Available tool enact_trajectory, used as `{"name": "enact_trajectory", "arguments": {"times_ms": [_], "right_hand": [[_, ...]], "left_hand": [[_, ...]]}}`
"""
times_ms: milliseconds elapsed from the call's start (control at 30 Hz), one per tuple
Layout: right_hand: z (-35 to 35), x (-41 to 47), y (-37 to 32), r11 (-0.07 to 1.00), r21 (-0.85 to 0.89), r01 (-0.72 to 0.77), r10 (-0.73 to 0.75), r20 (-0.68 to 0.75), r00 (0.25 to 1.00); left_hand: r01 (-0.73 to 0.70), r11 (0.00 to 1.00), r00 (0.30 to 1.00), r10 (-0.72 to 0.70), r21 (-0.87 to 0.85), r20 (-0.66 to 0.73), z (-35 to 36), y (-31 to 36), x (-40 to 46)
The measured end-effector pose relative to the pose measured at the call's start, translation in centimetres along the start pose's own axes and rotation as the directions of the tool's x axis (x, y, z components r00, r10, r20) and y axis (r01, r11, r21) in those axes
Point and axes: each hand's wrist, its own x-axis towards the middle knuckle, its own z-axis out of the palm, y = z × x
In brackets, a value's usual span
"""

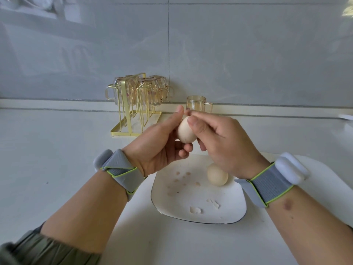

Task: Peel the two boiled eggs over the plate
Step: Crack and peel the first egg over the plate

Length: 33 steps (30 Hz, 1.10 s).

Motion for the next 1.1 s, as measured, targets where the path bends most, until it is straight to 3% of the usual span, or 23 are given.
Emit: {"name": "enact_trajectory", "arguments": {"times_ms": [200,433,833,1100], "right_hand": [[-0.15,0.05,0.0,0.999,0.036,-0.014,0.016,-0.055,0.998],[-0.25,0.12,0.08,1.0,-0.005,-0.022,0.022,-0.078,0.997],[-0.32,0.31,0.55,0.976,-0.216,0.023,-0.055,-0.145,0.988],[-0.52,0.42,0.93,0.964,-0.261,-0.058,0.013,-0.172,0.985]], "left_hand": [[-0.08,0.996,0.994,0.077,0.034,0.083,0.02,-0.2,-0.32],[-0.088,0.993,0.996,0.088,0.074,-0.007,0.11,-0.24,-0.35],[-0.028,0.998,0.999,0.029,0.064,-0.024,0.12,-0.16,-0.33],[-0.013,0.999,0.996,0.016,0.036,-0.087,-0.1,0.08,-0.2]]}}
